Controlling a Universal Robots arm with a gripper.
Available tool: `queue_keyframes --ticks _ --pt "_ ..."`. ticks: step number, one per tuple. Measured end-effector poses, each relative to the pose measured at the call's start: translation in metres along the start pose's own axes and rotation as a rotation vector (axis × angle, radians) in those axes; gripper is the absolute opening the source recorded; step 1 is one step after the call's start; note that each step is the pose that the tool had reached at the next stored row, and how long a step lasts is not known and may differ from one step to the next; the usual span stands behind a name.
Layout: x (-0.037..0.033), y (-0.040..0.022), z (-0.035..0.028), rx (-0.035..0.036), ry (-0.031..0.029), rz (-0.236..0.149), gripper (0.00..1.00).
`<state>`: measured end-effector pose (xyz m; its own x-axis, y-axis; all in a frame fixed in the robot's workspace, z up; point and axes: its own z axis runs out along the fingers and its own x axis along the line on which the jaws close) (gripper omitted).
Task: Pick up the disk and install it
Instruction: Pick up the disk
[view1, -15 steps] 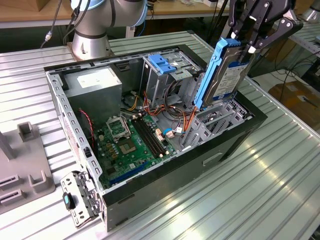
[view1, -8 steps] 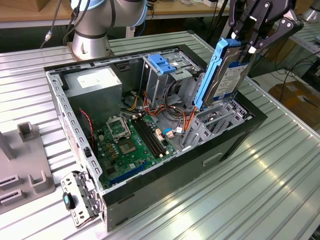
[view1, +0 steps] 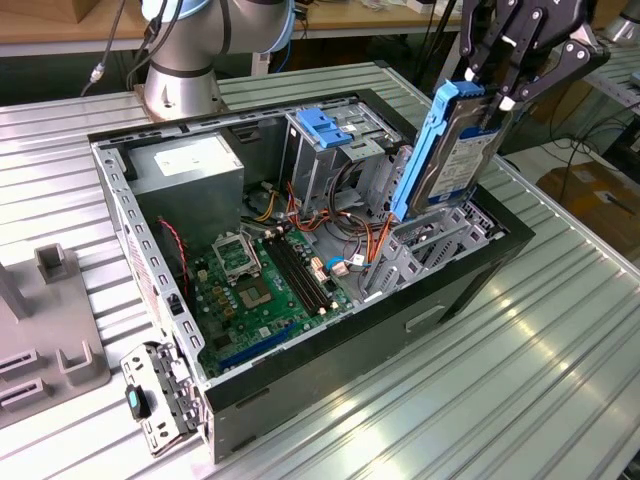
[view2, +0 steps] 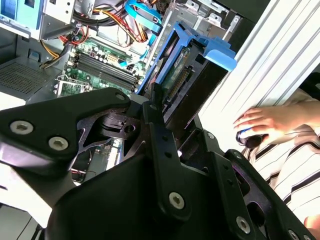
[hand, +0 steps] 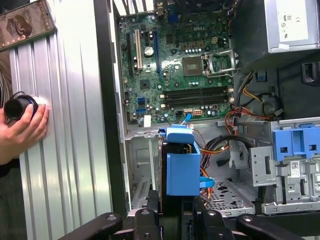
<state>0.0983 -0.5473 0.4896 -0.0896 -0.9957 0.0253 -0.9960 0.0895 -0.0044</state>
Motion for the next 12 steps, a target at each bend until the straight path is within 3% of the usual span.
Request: queue_keyframes --ticks 6,12 --pt "-0.0011 -0.0132 0.0039 0.0 0.0 0.0 0.35" --pt "0.001 -0.0173 0.0179 -0.0001 0.0001 0.0 0.35"
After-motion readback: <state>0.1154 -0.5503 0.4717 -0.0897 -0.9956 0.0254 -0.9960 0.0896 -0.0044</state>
